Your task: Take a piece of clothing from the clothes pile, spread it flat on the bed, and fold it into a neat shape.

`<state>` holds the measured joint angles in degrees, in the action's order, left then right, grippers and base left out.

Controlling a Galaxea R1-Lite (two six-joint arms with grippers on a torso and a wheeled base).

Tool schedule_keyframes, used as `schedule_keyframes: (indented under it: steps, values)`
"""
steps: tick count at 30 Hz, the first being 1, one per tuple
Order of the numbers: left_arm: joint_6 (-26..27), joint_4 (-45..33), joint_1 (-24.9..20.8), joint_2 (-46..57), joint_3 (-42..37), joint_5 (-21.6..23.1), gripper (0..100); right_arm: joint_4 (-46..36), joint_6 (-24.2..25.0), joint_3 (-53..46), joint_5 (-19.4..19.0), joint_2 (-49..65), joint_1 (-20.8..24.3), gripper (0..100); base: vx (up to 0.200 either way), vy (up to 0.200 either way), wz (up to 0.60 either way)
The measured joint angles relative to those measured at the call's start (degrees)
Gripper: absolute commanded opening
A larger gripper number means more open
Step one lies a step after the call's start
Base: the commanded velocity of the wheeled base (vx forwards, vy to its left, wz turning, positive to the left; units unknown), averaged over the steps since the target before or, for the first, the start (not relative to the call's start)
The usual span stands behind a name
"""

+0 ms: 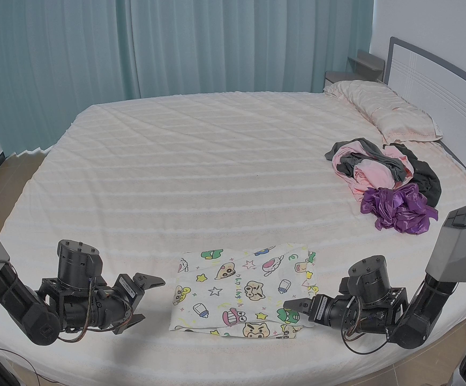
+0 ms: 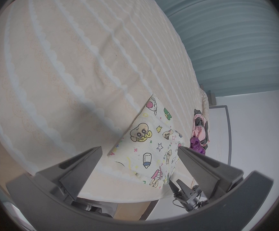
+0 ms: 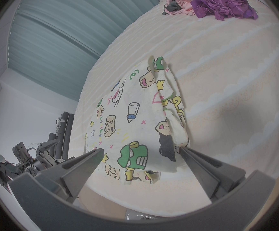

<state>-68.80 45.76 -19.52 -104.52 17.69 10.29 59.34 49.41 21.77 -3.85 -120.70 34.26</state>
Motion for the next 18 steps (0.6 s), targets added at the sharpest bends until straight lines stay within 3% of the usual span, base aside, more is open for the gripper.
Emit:
schedule_keyframes:
  steps: [1,18]
  values:
    - [0.0,0.02,0.0,-0.02,0.0,-0.02,100,0.29,-0.01,0.02,0.0,-0.22,0.0,0,0.0,0.0,0.0]
    - [0.0,0.0,0.01,-0.07,-0.02,0.0,100,0.6,-0.83,-2.62,0.49,-1.13,-1.22,0,0.0,0.0,0.0]
